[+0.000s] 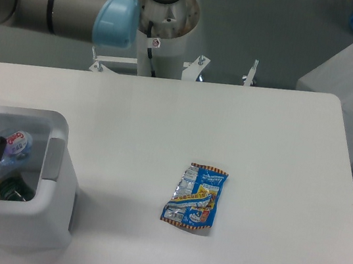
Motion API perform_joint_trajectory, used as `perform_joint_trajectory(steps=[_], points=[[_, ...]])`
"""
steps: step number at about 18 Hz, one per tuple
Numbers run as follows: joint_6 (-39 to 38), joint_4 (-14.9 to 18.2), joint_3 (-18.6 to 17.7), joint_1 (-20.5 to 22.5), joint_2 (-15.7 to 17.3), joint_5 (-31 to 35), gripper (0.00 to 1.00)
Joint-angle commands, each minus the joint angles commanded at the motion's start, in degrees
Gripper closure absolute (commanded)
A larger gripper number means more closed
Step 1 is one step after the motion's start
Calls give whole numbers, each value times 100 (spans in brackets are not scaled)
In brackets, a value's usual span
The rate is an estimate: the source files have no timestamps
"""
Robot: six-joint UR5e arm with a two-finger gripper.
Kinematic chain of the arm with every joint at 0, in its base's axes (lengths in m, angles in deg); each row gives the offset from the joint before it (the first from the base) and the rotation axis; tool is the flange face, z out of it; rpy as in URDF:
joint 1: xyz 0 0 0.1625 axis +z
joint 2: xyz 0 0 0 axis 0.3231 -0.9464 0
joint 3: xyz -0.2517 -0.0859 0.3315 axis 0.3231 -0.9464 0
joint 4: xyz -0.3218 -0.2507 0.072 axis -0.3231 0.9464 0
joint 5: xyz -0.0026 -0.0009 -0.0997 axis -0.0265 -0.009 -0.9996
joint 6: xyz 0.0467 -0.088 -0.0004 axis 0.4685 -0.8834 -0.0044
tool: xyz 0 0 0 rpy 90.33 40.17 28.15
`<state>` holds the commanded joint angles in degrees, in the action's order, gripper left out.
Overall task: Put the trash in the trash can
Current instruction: 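Lower the bottle into the bin and open the gripper, then move the open gripper over the blue snack wrapper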
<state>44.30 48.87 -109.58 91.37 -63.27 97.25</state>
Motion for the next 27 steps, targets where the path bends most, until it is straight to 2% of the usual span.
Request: perform_joint_trajectory(steps=[1,2,3,9,12,14,17,21,23,25,27], points=[[0,0,-70,0,35,9,18],[9,0,-141,0,114,9,2],[-17,0,-211,0,184,17,0],[-272,9,-466,140,395,17,0],[-360,35,-694,631,623,9,0],[-369,35,-1115,1123,834,-26,0],[-282,35,-1590,1817,958,-26,0],[-203,35,-1995,2399,906,-9,0],[86,44,-2145,2548,722,26,0],[559,35,-2364,2680,572,18,0],[1411,44,-2496,2864,335,18,0]])
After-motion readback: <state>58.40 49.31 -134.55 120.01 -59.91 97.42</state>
